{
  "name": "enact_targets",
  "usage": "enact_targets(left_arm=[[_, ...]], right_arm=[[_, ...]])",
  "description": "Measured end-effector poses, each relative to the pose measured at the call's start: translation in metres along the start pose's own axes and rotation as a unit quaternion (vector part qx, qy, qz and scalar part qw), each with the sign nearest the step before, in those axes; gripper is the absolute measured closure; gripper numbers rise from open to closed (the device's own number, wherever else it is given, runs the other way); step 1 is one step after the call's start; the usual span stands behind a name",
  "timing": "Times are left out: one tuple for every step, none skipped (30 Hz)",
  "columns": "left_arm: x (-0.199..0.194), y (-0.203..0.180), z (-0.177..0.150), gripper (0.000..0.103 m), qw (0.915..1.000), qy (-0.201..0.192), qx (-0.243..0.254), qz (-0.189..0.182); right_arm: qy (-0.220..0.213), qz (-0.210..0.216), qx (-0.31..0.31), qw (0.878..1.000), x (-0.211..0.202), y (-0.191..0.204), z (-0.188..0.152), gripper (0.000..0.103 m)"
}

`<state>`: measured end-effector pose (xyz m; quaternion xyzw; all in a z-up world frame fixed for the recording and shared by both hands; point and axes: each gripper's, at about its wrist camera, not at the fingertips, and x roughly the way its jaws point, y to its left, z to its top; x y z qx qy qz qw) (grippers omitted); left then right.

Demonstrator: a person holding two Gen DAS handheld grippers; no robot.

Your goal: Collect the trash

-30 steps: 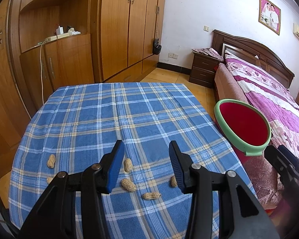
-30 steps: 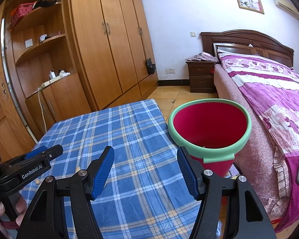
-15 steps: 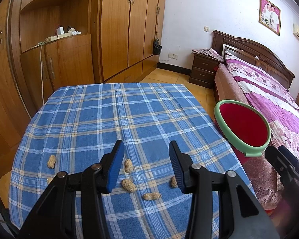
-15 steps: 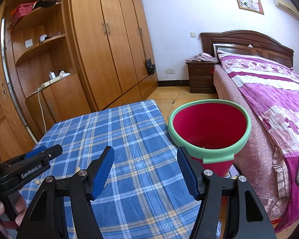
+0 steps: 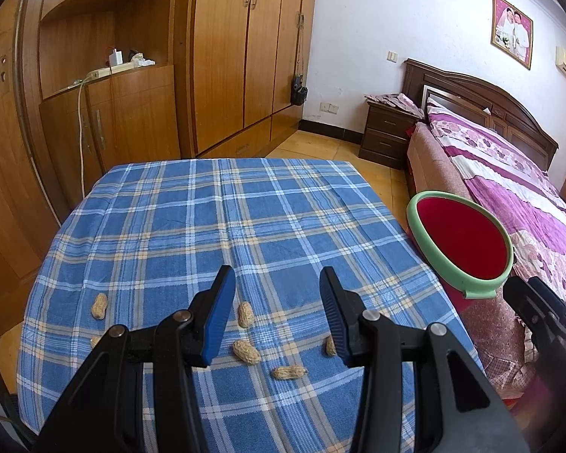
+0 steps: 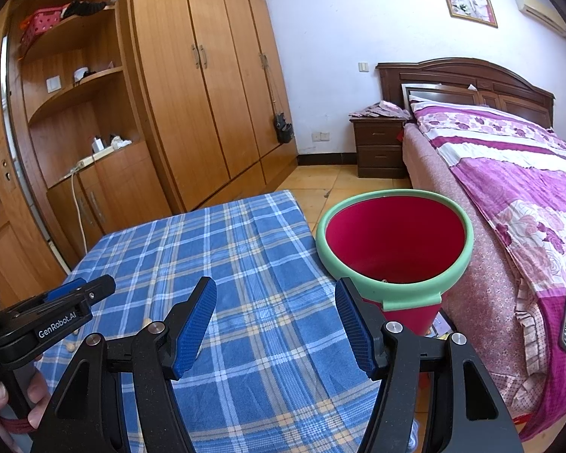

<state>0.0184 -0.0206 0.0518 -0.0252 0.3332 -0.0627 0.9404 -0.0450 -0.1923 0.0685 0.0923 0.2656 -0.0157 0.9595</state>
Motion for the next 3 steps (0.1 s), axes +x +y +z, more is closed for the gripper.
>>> enact_targets(left_arm=[[0.0002,0.0007,0.0008,0.056,1.0000,0.000,-0.001,0.000],[0.0000,0.0018,0.0020,0.056,1.0000,0.000,-0.001,0.000],[0.0001,0.0017,0.0020,0.056,1.0000,0.000,-0.001,0.000]], right_arm=[[0.000,0.000,0.000,1.000,0.0000,0.0000,0.0001,0.036],[0.000,0.000,0.000,1.000,0.0000,-0.0001,0.0000,0.036],[0.000,0.000,0.000,1.000,0.0000,-0.0001,-0.0001,0.036]])
